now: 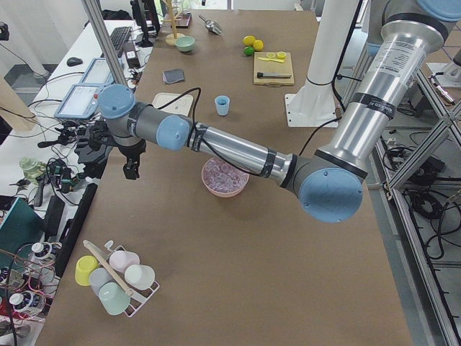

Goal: Put ice and cherries in cup

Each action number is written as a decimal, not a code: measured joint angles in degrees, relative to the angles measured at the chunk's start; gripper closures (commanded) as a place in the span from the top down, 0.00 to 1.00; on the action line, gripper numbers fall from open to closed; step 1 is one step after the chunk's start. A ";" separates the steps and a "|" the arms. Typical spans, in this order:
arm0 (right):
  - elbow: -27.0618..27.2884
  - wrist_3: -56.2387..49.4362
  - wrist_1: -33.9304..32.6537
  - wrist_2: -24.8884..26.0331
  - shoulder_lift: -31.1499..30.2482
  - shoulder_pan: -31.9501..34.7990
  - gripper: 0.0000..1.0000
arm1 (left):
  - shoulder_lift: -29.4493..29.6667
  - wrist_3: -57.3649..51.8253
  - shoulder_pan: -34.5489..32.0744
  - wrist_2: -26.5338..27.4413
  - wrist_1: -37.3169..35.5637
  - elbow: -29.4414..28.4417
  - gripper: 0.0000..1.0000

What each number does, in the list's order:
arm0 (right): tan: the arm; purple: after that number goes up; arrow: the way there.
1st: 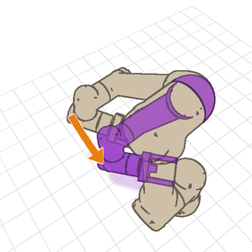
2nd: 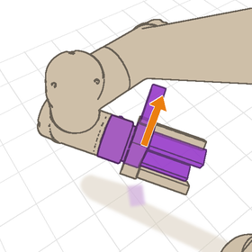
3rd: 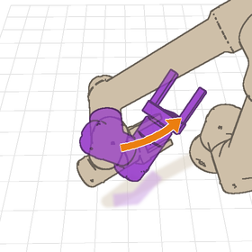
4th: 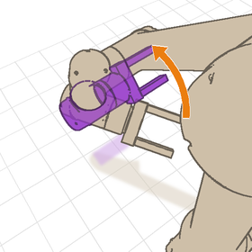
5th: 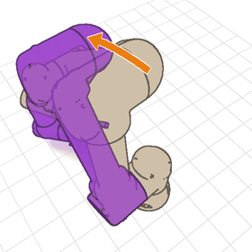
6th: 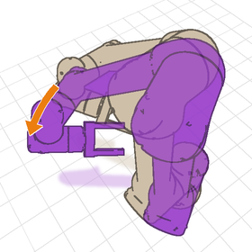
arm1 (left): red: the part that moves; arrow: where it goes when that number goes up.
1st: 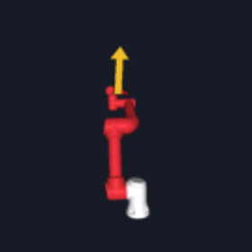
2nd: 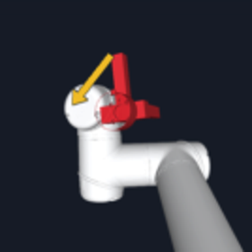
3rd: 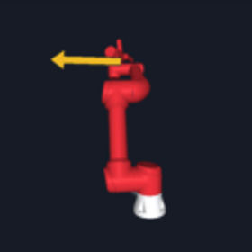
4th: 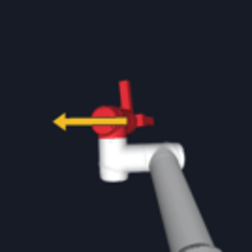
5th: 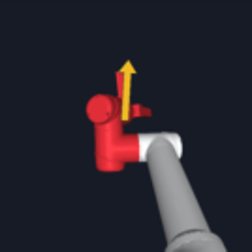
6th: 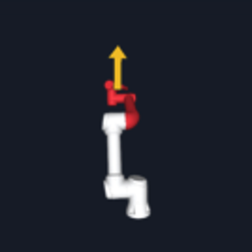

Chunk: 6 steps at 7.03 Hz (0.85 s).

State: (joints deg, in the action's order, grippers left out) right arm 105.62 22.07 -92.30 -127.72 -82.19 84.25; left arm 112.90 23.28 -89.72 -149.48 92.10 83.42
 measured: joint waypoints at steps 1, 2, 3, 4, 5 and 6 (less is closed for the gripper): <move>0.09 -0.85 0.27 -0.12 -2.53 1.68 1.00 | -0.86 1.97 -0.23 -0.60 1.26 -0.29 0.98; 0.13 -1.18 0.39 0.14 -4.46 2.94 1.00 | -1.33 2.66 -0.25 0.53 2.40 -0.42 0.98; 0.13 -1.28 0.45 0.85 -5.69 3.51 1.00 | -1.73 2.76 -0.20 3.95 3.99 -0.52 0.98; 0.13 -1.31 0.50 1.84 -6.43 3.71 1.00 | -2.63 2.70 0.22 9.00 7.08 -0.86 0.98; 0.10 -1.32 0.51 2.63 -6.74 3.84 1.00 | -3.96 1.38 1.02 13.71 10.85 -1.95 0.98; 0.06 -1.33 0.44 3.07 -6.72 4.17 1.00 | -4.99 -2.01 1.69 16.56 13.58 -3.74 0.98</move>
State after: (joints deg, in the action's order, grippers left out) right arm 105.68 20.74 -91.85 -124.65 -88.91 88.42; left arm 107.91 21.27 -88.03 -132.92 105.68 79.69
